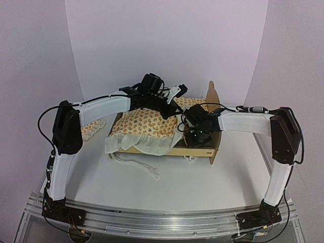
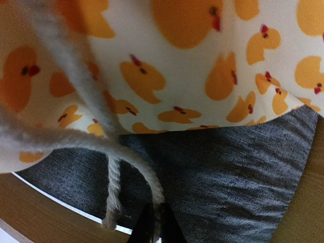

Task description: Set up the pet bed

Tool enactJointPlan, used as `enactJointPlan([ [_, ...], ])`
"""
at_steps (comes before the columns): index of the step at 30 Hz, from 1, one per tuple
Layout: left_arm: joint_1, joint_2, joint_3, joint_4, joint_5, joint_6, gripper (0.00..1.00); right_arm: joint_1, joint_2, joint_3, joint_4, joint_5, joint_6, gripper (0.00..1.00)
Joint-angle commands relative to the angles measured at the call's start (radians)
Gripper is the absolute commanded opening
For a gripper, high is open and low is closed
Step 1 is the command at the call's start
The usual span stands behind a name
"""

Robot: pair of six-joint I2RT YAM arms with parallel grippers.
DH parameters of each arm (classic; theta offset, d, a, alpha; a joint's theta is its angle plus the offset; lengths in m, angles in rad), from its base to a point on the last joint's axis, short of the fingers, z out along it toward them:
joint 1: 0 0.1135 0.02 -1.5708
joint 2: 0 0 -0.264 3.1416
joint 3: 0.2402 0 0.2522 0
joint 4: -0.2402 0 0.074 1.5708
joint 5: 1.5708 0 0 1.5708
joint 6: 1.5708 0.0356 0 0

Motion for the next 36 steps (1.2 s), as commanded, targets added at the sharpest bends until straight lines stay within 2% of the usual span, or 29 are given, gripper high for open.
enactJointPlan([
  [1,0.001,-0.014,0.015,0.009,0.002,-0.002,0.0,0.001,-0.01,0.018,0.002,-0.005,0.011,0.0],
  [10,0.001,-0.011,0.007,0.005,0.005,-0.001,0.0,0.003,-0.184,0.109,-0.059,0.092,0.014,0.0],
  [14,0.002,-0.01,0.004,0.005,0.008,-0.001,0.0,0.007,-0.27,0.15,-0.126,0.075,0.018,0.0],
  [23,0.001,-0.005,-0.002,0.004,0.018,0.006,0.0,0.016,-0.367,0.3,-0.472,-0.234,0.144,0.0],
  [26,0.001,0.0,-0.001,0.003,0.029,0.004,0.0,0.016,-0.385,0.314,-0.543,-0.402,0.199,0.0],
  [30,0.001,0.003,0.0,-0.001,0.033,0.005,0.0,0.034,-0.434,0.151,-0.532,-0.63,0.261,0.0],
  [33,0.001,0.002,-0.001,-0.012,0.047,0.005,0.0,0.049,-0.488,-0.061,-0.456,-0.682,0.291,0.03],
  [34,0.001,0.0,-0.004,-0.018,0.058,0.008,0.0,0.05,-0.512,-0.124,-0.416,-0.66,0.301,0.1],
  [36,0.0,-0.004,-0.014,-0.026,0.084,0.012,0.0,0.05,-0.553,-0.223,-0.351,-0.557,0.32,0.32],
])
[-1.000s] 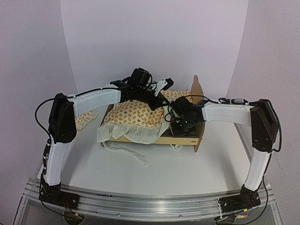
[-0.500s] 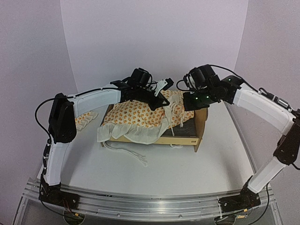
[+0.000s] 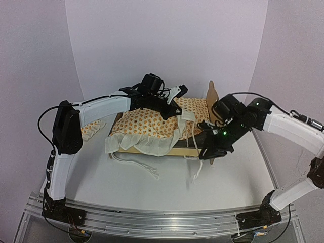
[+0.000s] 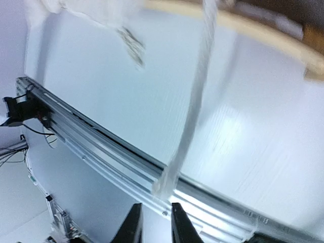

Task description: Set up the pet bed

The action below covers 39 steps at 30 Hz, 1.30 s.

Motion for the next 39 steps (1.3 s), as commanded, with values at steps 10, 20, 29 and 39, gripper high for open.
enactJointPlan([
  [10,-0.013,-0.003,-0.057,-0.065,0.119,0.041,0.0,0.006,-0.162,-0.483,0.524,0.342,0.095,0.42],
  [20,-0.013,-0.001,-0.036,-0.062,0.065,0.038,0.0,0.156,0.016,-0.626,1.04,0.586,-0.199,0.54],
  [29,-0.019,0.019,-0.03,-0.112,0.137,0.082,0.0,0.179,0.241,-0.619,1.344,0.66,-0.179,0.61],
  [39,-0.081,0.015,0.108,-0.471,0.127,0.423,0.88,0.179,0.089,-0.759,1.298,0.578,-0.071,0.63],
])
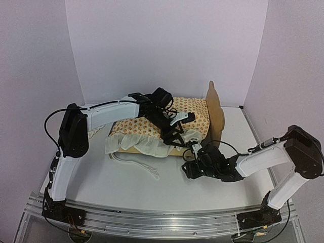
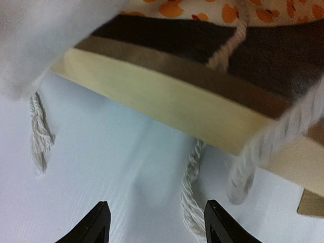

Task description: Set up the pet bed

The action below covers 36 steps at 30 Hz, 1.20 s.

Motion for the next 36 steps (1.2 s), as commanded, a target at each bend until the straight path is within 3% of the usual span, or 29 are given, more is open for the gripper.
enactJointPlan([
  [1,-0.014,-0.06,0.09,-0.153,-0.02,0.114,0.9,-0.002,-0.132,-0.035,-0.074,-0.031,0.069,0.63],
  [5,-0.021,-0.128,0.087,-0.272,-0.123,0.22,0.88,-0.003,-0.243,-0.039,-0.214,-0.038,0.1,0.64],
  [9,-0.032,-0.216,-0.246,-0.115,-0.309,0.305,0.89,-0.003,-0.354,-0.094,-0.247,-0.018,0.13,0.66],
  [12,-0.035,-0.23,-0.345,0.016,-0.371,0.316,0.92,-0.005,-0.369,-0.091,-0.248,-0.001,0.122,0.66],
  [18,-0.041,-0.175,-0.288,0.052,-0.339,0.299,0.85,-0.004,-0.321,-0.059,-0.248,-0.026,0.123,0.66],
  [21,-0.047,-0.133,-0.265,0.003,-0.327,0.3,0.65,-0.004,-0.321,-0.069,-0.248,-0.023,0.143,0.66],
  [23,-0.049,-0.116,-0.248,-0.04,-0.295,0.299,0.57,-0.004,-0.324,-0.07,-0.248,-0.024,0.143,0.66],
  [27,-0.059,-0.122,-0.24,-0.095,-0.229,0.326,0.54,-0.004,-0.332,-0.074,-0.247,-0.013,0.14,0.66],
  [31,-0.062,-0.055,-0.217,-0.093,-0.299,0.323,0.56,-0.004,-0.325,-0.07,-0.247,-0.015,0.14,0.66],
  [34,-0.062,-0.002,-0.194,-0.106,-0.31,0.319,0.52,-0.005,-0.317,-0.064,-0.248,-0.025,0.138,0.66],
  [36,-0.063,0.008,-0.206,-0.088,-0.314,0.316,0.45,-0.004,-0.316,-0.062,-0.248,-0.021,0.143,0.66],
])
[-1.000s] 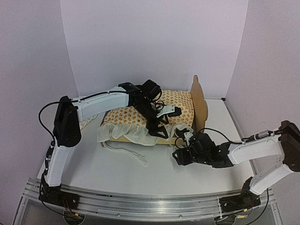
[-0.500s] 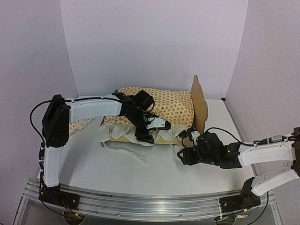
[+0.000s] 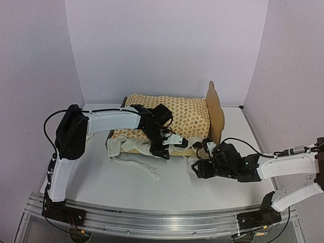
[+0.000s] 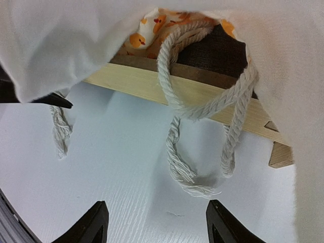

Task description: Set up the pet bed

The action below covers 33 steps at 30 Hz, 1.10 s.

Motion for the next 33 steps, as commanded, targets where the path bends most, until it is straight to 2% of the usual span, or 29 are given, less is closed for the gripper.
enactJointPlan([
  [1,-0.007,0.058,0.012,-0.008,-0.02,0.003,0.4,-0.002,0.009,0.023,-0.001,0.005,0.018,0.66],
  [5,-0.007,0.078,0.024,-0.021,-0.045,0.002,0.28,-0.003,0.033,0.032,0.001,0.004,0.023,0.66],
  [8,-0.007,0.087,0.044,-0.028,-0.053,-0.022,0.03,-0.002,0.055,0.049,0.0,-0.005,0.018,0.66],
  [9,-0.007,0.086,0.054,-0.032,-0.056,-0.032,0.0,-0.002,0.057,0.053,0.001,-0.007,0.014,0.66],
  [13,-0.002,0.076,0.16,-0.065,-0.049,-0.112,0.0,-0.002,0.058,0.057,0.031,-0.035,-0.032,0.65],
  [17,0.005,0.073,0.343,-0.09,-0.01,-0.224,0.0,-0.003,0.028,0.001,0.234,-0.096,-0.131,0.63],
  [20,0.006,0.085,0.45,-0.112,-0.013,-0.279,0.0,-0.002,0.045,0.007,0.291,-0.106,-0.187,0.62],
  [23,0.007,0.073,0.472,-0.092,-0.031,-0.312,0.0,-0.003,0.085,0.019,0.318,-0.07,-0.213,0.62],
  [28,0.007,0.024,0.485,-0.041,-0.022,-0.349,0.0,-0.023,0.093,-0.096,0.58,0.076,-0.191,0.62],
  [33,0.007,-0.003,0.48,-0.009,-0.006,-0.342,0.0,-0.107,0.208,-0.059,0.665,0.076,-0.16,0.63],
])
